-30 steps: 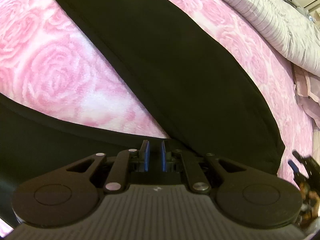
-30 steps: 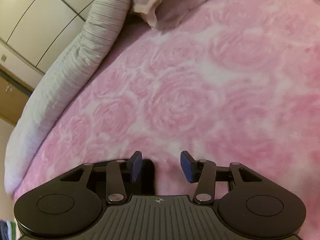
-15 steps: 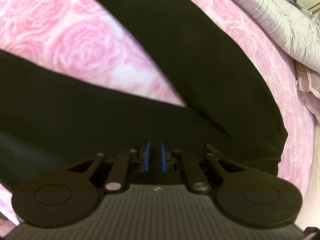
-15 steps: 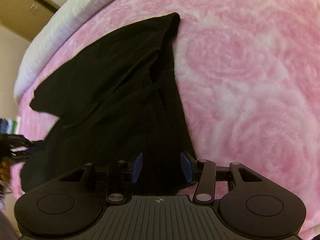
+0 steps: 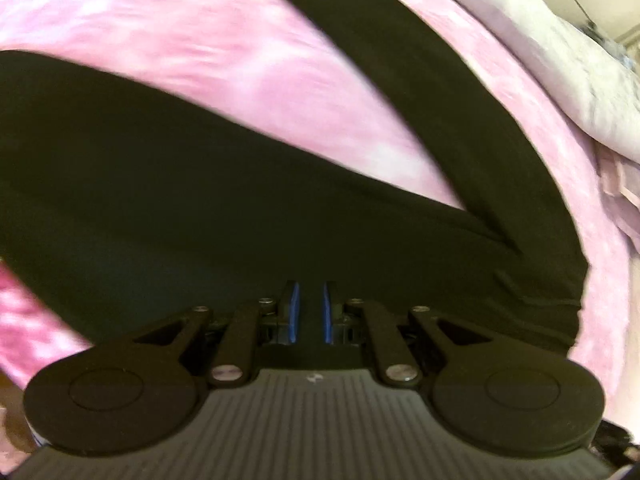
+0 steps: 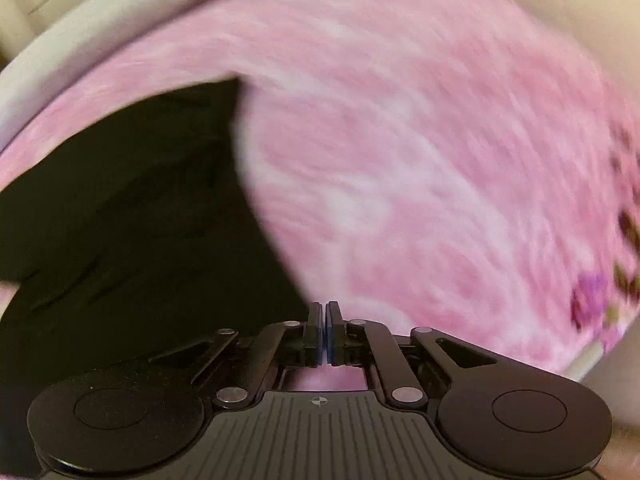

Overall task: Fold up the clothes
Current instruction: 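Open both tools to release the pants onto the bed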

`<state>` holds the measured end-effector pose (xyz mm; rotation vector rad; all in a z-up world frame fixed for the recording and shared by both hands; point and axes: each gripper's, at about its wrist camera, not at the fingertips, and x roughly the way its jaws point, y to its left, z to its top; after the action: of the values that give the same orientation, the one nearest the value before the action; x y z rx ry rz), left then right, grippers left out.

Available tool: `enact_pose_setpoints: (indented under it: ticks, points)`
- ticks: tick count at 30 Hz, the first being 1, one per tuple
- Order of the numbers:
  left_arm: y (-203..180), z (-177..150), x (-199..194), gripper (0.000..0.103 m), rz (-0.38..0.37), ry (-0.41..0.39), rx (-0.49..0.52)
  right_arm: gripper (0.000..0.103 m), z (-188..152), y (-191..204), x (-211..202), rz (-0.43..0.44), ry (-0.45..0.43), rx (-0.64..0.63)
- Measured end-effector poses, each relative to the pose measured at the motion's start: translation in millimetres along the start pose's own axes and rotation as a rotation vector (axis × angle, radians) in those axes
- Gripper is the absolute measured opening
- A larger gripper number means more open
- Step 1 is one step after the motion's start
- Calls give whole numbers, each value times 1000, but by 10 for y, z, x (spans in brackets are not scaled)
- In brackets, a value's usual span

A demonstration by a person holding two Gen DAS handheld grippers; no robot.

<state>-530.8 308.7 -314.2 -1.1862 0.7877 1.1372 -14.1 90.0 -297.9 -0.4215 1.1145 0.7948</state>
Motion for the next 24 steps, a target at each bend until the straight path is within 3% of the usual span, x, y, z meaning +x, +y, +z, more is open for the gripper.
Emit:
enact_pose_setpoints:
  ticks: [6, 8, 9, 11, 13, 16, 19, 24]
  points:
    - [811, 184, -159, 11, 154, -127, 80, 31, -536, 913, 125, -4, -5, -169]
    - [1039, 246, -56, 12, 247, -127, 129, 39, -765, 957, 334, -49, 21, -128]
    - [1164, 267, -10, 11, 281, -97, 120, 40, -890, 957, 330, -68, -19, -105]
    - [1318, 249, -95, 13, 268, -73, 87, 41, -1043, 977, 266, -107, -32, -93]
    - [1404, 213, -210, 12, 268, -39, 72, 41, -1070, 996, 152, -143, 34, -57]
    - [1265, 130, -464, 13, 297, 19, 102, 42, -1024, 998, -181, -133, 82, 71]
    - [960, 92, -743, 13, 237, 45, 175, 42, -912, 1153, -617, -62, 71, 109]
    - [289, 76, -1222, 21, 115, -4, 321, 42, -662, 1532, -1225, 110, 59, 16]
